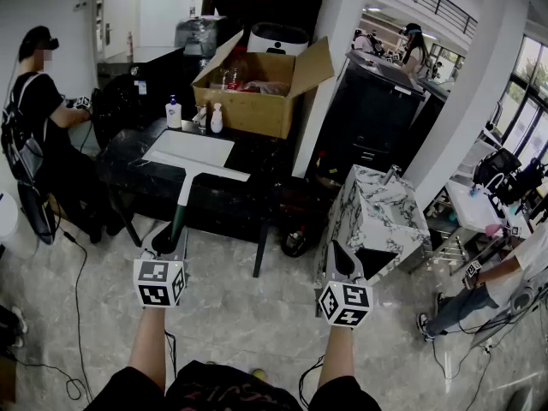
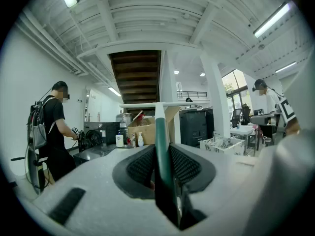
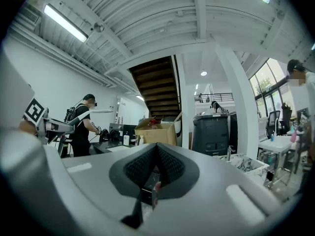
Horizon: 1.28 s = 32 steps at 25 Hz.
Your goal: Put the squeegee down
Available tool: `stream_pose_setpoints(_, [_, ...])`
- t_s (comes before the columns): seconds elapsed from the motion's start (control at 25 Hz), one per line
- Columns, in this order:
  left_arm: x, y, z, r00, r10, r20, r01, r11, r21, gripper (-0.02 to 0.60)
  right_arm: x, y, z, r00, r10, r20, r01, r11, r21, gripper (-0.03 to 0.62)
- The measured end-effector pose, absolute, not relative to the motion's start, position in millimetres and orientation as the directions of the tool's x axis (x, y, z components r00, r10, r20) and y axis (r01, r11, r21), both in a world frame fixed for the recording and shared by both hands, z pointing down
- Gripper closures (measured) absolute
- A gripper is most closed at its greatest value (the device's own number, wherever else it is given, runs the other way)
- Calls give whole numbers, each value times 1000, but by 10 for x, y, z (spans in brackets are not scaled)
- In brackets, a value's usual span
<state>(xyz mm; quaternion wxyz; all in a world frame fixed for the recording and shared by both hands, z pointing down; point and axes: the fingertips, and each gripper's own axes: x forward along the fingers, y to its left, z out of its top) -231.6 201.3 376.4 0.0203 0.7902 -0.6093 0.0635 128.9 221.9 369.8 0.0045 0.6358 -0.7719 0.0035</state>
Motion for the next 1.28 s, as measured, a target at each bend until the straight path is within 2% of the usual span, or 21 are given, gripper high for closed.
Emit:
stream_pose_setpoints(0.88, [-2369, 2124, 3757, 241, -962, 127, -965, -251, -71, 480, 1243, 2373, 3639, -210, -978, -12, -978, 210, -8, 582])
stream_pose_setpoints(1.28, [-2582, 2107, 3777, 259, -957, 130, -961, -270, -68, 480, 993, 2403, 3610, -198, -980, -12, -980, 198, 14, 582])
